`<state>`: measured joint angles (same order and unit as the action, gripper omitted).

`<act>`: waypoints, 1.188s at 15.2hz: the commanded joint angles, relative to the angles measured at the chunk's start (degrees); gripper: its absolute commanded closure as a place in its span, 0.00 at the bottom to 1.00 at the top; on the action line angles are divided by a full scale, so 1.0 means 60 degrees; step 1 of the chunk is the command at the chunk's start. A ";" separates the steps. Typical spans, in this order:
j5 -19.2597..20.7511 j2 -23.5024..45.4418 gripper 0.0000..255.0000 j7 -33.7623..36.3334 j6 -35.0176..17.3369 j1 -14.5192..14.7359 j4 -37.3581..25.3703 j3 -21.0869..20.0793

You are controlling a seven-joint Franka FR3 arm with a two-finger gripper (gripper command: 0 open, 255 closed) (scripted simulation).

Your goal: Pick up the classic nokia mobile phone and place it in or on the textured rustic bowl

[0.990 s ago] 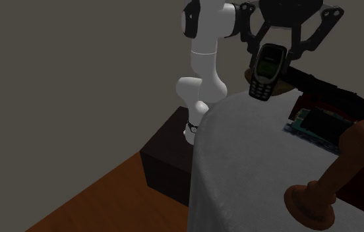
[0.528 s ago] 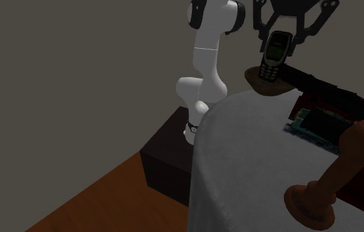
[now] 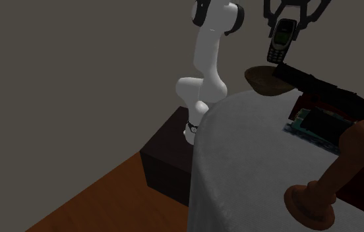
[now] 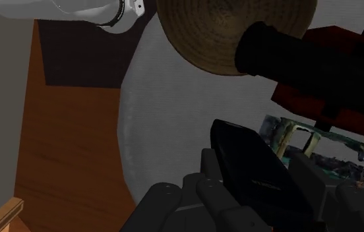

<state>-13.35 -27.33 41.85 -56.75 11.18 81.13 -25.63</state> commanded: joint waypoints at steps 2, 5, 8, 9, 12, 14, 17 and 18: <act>-0.0396 -0.0572 1.00 0.0451 0.0350 0.0157 0.0126 -0.0107; -0.0803 -0.1081 1.00 0.0928 0.0694 0.0300 0.0173 -0.0234; -0.1240 -0.1512 1.00 0.1474 0.1057 0.0426 0.0105 -0.0396; -0.1381 -0.1629 1.00 0.1654 0.1170 0.0458 0.0062 -0.0453; -0.1415 -0.2069 1.00 0.1466 0.0805 0.0558 0.0873 -0.0359; -0.1441 -0.2342 1.00 0.1358 0.0572 0.0619 0.1381 -0.0316; -0.1483 -0.2726 1.00 0.1214 0.0236 0.0705 0.2104 -0.0275; -0.1497 -0.2848 1.00 0.1171 0.0127 0.0734 0.2335 -0.0266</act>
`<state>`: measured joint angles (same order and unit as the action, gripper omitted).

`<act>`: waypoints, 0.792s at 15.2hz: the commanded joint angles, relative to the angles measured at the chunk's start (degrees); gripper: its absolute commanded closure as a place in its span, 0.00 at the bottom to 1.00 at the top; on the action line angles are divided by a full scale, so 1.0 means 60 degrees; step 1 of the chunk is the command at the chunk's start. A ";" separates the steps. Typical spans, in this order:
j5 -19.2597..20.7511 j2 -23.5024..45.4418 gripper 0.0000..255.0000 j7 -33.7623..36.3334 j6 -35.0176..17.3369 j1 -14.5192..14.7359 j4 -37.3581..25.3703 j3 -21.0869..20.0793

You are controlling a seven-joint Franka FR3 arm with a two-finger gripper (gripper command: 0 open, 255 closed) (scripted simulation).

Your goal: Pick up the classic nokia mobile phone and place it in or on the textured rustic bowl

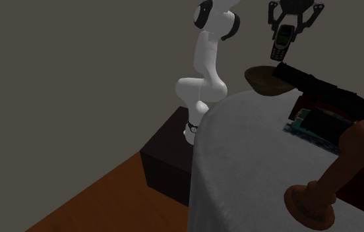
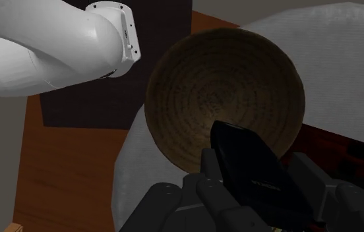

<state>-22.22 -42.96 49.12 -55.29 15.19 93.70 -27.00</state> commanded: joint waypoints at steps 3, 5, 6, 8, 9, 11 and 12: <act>-0.0061 -0.0587 1.00 -0.0146 -0.0440 0.0165 0.0913 -0.0020; -0.0091 -0.0803 1.00 -0.0209 -0.0650 0.0230 0.1342 -0.0018; -0.0102 -0.0904 1.00 -0.0229 -0.0758 0.0276 0.1553 -0.0017; -0.0097 -0.1071 1.00 -0.0221 -0.0992 0.0438 0.1970 -0.0003; -0.0093 -0.1157 1.00 -0.0211 -0.1121 0.0532 0.2194 0.0004; -0.0046 -0.1113 1.00 -0.0135 -0.1155 0.0651 0.2202 0.0034; -0.0023 -0.1092 1.00 -0.0100 -0.1171 0.0706 0.2206 0.0048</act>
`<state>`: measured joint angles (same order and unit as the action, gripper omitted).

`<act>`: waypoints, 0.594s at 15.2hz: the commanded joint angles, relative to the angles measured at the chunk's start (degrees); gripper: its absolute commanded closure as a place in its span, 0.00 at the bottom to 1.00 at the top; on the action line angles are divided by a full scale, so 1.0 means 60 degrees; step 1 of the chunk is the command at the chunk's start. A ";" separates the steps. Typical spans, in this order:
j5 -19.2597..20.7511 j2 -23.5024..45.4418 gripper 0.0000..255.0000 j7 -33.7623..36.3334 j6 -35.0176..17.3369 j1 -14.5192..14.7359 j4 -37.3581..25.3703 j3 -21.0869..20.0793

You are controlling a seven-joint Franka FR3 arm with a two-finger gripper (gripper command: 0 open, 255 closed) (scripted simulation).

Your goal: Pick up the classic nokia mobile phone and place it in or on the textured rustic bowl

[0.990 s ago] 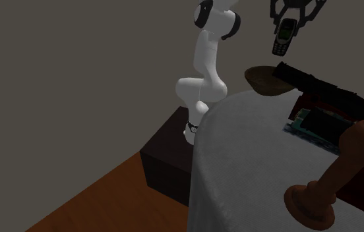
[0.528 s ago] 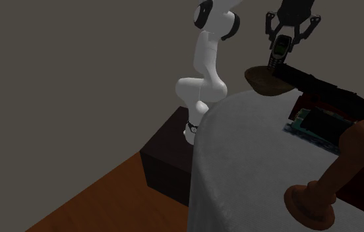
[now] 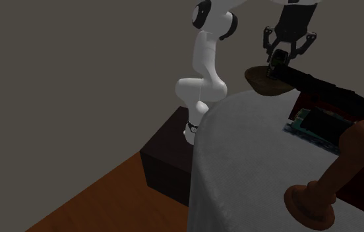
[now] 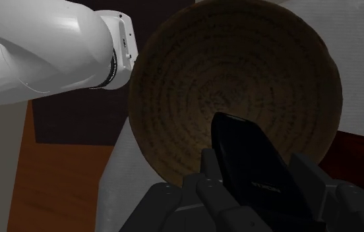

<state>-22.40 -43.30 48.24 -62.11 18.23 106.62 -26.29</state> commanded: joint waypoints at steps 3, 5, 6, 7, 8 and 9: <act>0.0082 -0.0969 1.00 0.0163 -0.0088 0.0385 0.0064 -0.0023; 0.0123 -0.0932 1.00 0.0227 -0.0116 0.0488 0.0070 0.0004; 0.0058 -0.0994 0.00 0.0316 -0.0050 0.0513 0.0042 -0.0033; 0.0092 -0.0873 0.00 0.0307 -0.0103 0.0469 -0.0023 -0.0066; 0.0141 -0.0742 0.00 0.0267 -0.0168 0.0424 -0.0079 -0.0082; 0.0143 -0.0792 0.00 0.0233 -0.0231 0.0433 0.0040 -0.0075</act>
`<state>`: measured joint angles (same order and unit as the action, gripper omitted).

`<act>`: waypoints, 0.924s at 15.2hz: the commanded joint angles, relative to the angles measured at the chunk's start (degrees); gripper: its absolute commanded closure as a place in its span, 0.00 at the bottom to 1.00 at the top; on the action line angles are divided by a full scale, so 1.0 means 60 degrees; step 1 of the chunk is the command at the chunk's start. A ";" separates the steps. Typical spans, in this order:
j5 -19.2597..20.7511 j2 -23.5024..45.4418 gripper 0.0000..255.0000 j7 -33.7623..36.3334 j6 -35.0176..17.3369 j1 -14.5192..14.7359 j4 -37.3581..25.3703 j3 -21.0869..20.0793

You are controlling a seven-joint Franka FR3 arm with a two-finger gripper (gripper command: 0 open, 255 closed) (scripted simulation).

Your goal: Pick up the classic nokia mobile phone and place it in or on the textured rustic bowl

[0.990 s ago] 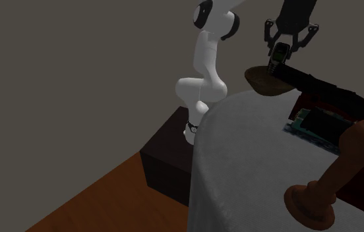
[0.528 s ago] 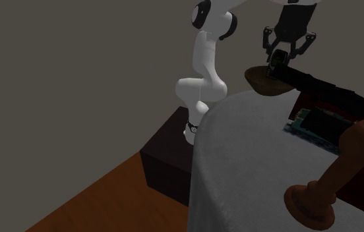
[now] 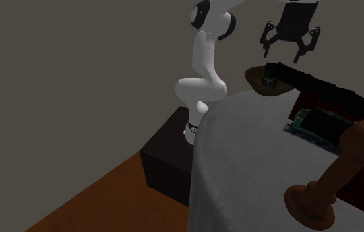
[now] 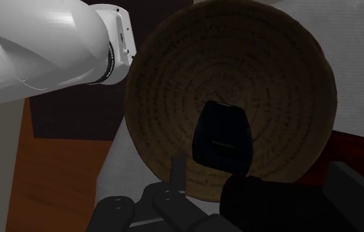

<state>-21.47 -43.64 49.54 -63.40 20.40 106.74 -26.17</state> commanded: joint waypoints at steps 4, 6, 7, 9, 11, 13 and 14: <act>0.0139 -0.0289 0.00 0.0282 0.0564 0.0203 -0.0970 0.0057; 0.0220 0.0225 0.00 0.0458 0.1046 0.0112 -0.1964 0.0041; 0.0220 0.0225 0.00 0.0458 0.1046 0.0112 -0.1964 0.0041; 0.0220 0.0224 0.00 0.0458 0.1046 0.0112 -0.1963 0.0042; 0.0220 0.0225 0.00 0.0458 0.1046 0.0112 -0.1964 0.0041; 0.0220 0.0225 0.00 0.0458 0.1046 0.0112 -0.1965 0.0041; 0.0220 0.0225 0.00 0.0458 0.1046 0.0112 -0.1965 0.0041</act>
